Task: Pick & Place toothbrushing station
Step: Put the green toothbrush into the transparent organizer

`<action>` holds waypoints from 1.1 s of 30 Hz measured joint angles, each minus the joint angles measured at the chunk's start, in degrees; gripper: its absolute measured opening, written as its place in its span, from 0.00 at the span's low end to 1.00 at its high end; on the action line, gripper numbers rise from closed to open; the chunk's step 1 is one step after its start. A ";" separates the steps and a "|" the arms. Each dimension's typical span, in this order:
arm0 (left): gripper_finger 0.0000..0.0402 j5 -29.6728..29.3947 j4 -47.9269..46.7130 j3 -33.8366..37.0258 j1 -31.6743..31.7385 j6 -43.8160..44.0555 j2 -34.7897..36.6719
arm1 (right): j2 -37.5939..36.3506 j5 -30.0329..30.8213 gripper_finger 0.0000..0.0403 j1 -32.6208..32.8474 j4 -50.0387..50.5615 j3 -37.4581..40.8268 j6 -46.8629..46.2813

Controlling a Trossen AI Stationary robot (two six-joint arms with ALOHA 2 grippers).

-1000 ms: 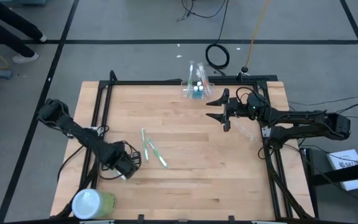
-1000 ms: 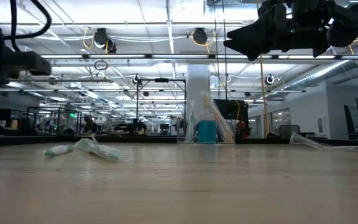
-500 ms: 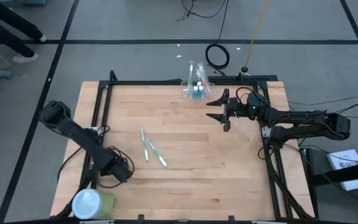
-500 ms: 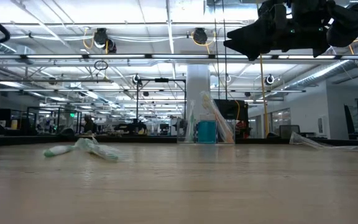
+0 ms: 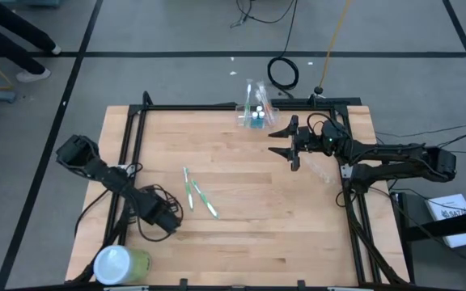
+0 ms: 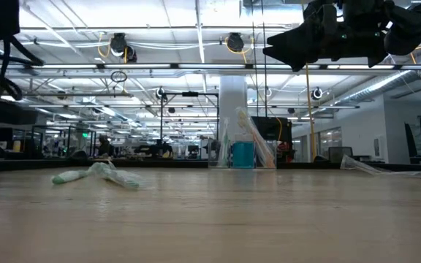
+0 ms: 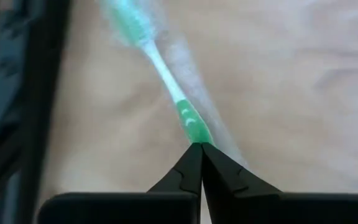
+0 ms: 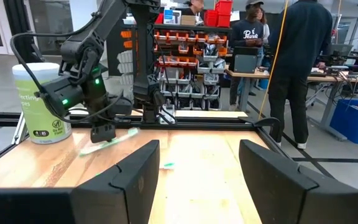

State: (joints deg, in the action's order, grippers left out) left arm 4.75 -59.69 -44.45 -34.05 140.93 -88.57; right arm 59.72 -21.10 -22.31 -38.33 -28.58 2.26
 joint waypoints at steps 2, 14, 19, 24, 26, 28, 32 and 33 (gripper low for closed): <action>0.01 -3.77 0.83 0.02 0.42 -1.18 -0.01 | 0.00 0.00 0.53 0.00 0.00 0.00 -0.02; 0.02 -23.86 7.62 0.02 4.41 -18.24 1.32 | 0.00 0.00 0.53 0.00 -0.02 -0.02 -0.04; 0.02 -23.84 8.90 0.02 4.80 -14.44 3.24 | 0.00 0.00 0.53 0.00 0.00 -0.02 -0.05; 0.09 -17.99 10.54 0.02 5.17 -10.28 2.60 | 0.00 0.00 0.53 0.00 0.05 -0.02 -0.04; 0.17 -17.79 10.73 0.04 5.17 -8.01 2.61 | 0.00 0.00 0.53 0.00 0.15 -0.02 -0.04; 0.25 -17.72 11.20 0.02 5.17 -6.74 2.68 | 0.02 0.02 0.53 0.00 0.46 -0.02 0.00; 0.40 -16.79 12.29 0.02 5.17 -4.54 2.66 | 0.02 0.02 0.53 0.00 0.46 -0.02 -0.02; 0.44 -16.78 12.50 0.02 5.20 -4.26 2.65 | 0.02 0.00 0.53 0.00 0.48 -0.02 0.00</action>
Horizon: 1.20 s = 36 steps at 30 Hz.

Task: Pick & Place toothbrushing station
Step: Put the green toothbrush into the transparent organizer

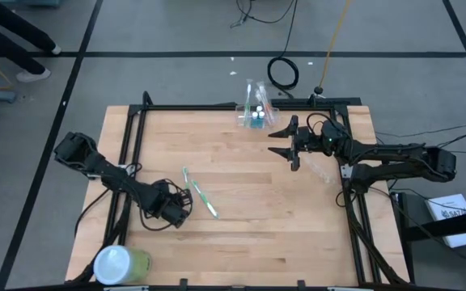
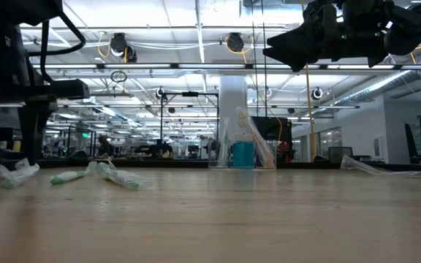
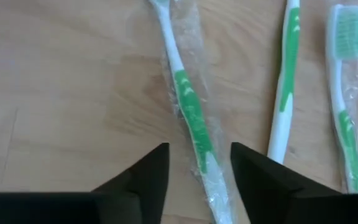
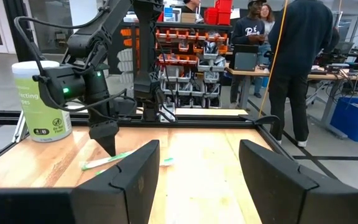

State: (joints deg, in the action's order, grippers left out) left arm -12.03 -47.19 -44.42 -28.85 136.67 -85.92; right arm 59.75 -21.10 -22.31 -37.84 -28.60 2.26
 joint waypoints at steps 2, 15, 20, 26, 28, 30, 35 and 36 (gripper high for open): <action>0.49 0.29 0.79 0.00 0.22 -0.18 0.01 | 0.00 0.00 0.53 0.00 0.00 0.00 0.02; 0.47 5.92 3.17 -0.12 2.83 -2.95 -3.56 | 0.00 0.00 0.53 0.00 -0.02 0.00 -0.03; 0.37 6.48 3.59 -0.11 3.50 -4.32 -3.62 | 0.00 0.00 0.53 0.00 0.00 0.00 -0.03; 0.19 6.66 3.82 -0.04 4.00 -7.27 -3.62 | 0.00 0.00 0.53 0.00 0.00 0.00 -0.04; 0.13 6.58 3.86 -0.04 4.12 -9.19 -3.62 | 0.00 0.00 0.53 0.00 0.00 0.00 -0.04; 0.07 6.37 3.81 -0.02 4.33 -11.46 -3.30 | 0.00 0.00 0.53 0.00 0.14 0.00 -0.06; 0.06 2.58 3.80 0.02 5.26 -16.65 -0.53 | 0.00 0.26 0.53 0.00 0.19 0.00 -0.07; 0.07 1.20 3.73 0.02 5.44 -17.90 0.31 | 0.00 0.30 0.53 0.02 0.19 0.00 -0.07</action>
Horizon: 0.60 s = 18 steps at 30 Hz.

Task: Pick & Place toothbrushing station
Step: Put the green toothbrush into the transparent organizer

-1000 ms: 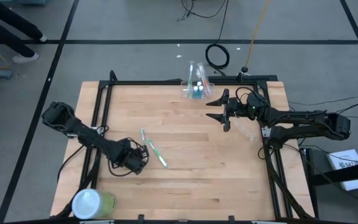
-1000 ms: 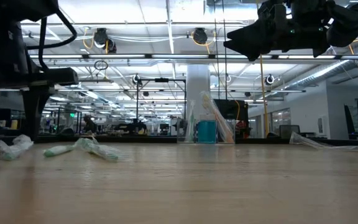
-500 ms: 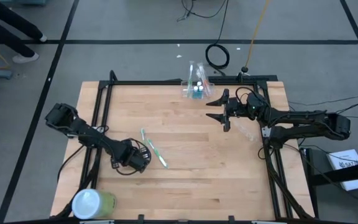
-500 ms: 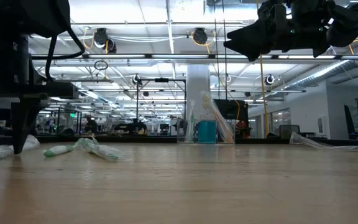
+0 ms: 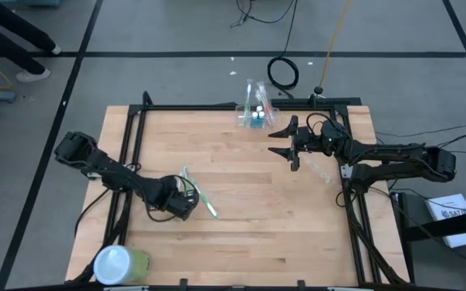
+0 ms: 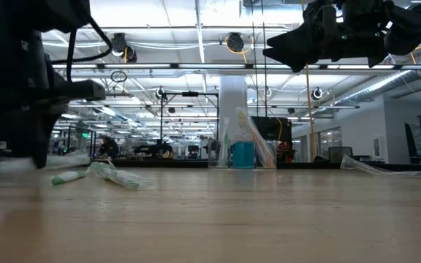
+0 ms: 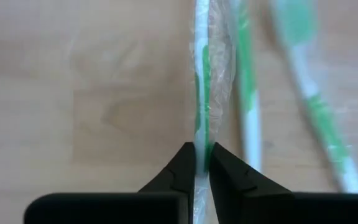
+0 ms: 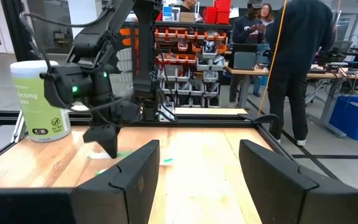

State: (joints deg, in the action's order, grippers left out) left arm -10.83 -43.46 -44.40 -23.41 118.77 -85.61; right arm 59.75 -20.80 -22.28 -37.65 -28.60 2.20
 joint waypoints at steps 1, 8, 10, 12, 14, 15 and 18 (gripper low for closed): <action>0.08 -1.55 0.03 0.00 0.21 -1.43 0.77 | 0.00 0.02 0.53 -0.02 0.00 0.00 0.00; 0.05 -13.21 1.46 0.00 1.69 -14.98 7.18 | 0.00 0.09 0.53 -0.01 -0.28 0.00 -1.52; 0.05 -18.13 3.32 -0.01 2.44 -21.74 9.26 | 0.00 0.11 0.53 0.00 -0.29 0.00 -1.53; 0.06 -23.30 6.58 -0.04 3.39 -31.81 10.64 | 0.31 0.12 0.53 0.00 -1.02 0.00 -1.55; 0.08 -28.12 11.27 -0.04 4.27 -44.46 11.55 | 0.99 0.15 0.53 0.00 -2.54 0.00 -2.22; 0.08 -30.52 14.35 -0.04 4.94 -51.42 11.75 | 1.51 0.17 0.53 0.00 -3.78 0.00 -3.00; 0.08 -34.06 23.44 -0.04 7.84 -70.71 11.65 | 3.81 0.17 0.53 0.00 -8.40 0.00 -4.87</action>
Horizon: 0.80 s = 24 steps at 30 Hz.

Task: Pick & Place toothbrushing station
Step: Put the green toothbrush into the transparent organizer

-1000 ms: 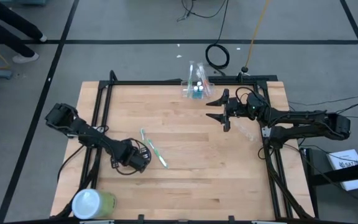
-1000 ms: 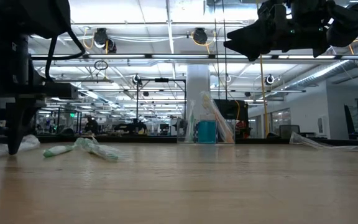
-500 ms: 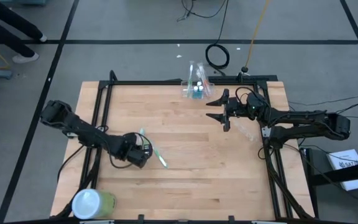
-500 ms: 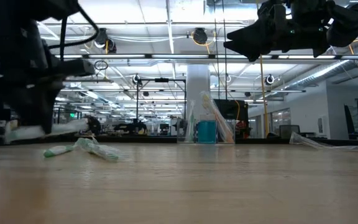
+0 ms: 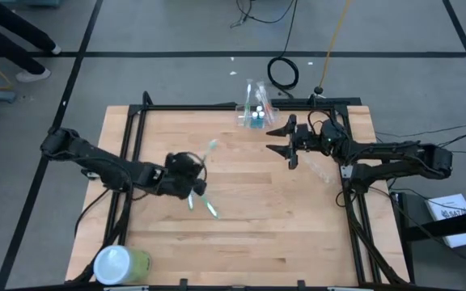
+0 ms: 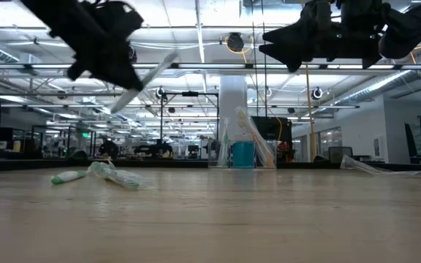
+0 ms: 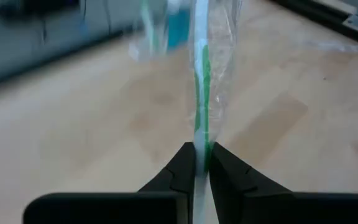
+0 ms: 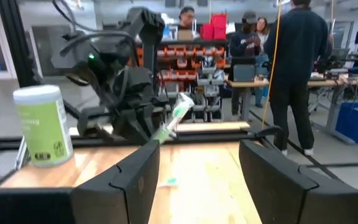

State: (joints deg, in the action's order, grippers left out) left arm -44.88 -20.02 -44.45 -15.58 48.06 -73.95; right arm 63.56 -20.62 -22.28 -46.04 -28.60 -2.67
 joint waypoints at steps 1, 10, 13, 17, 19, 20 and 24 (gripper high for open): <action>0.07 -0.01 3.14 0.00 1.38 -5.69 0.00 | 1.06 0.00 0.53 0.00 -1.84 0.00 -0.36; 0.07 18.43 25.75 0.00 14.39 -36.29 -0.63 | 10.98 0.04 0.53 0.70 -12.87 -2.92 -4.22; 0.07 23.82 30.17 -0.02 17.37 -40.31 -2.03 | 13.64 -0.04 0.55 1.44 -12.87 -5.28 -6.12; 0.06 28.30 35.27 -0.02 20.10 -43.84 -5.22 | 16.68 -0.15 0.58 2.13 -12.85 -8.78 -7.22; 0.06 30.13 37.46 0.00 21.03 -44.76 -6.79 | 18.02 -0.20 0.60 2.14 -12.88 -10.39 -7.33; 0.06 30.84 38.75 0.00 21.43 -44.98 -7.56 | 18.70 -0.19 0.61 2.14 -12.98 -11.20 -7.74; 0.07 32.94 40.94 0.00 22.39 -45.16 -9.42 | 20.77 -0.20 0.63 2.14 -12.78 -13.06 -8.64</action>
State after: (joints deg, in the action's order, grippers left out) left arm -11.94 20.91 -44.45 6.81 2.90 -83.37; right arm 84.32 -20.82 -20.14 -58.82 -41.66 -11.31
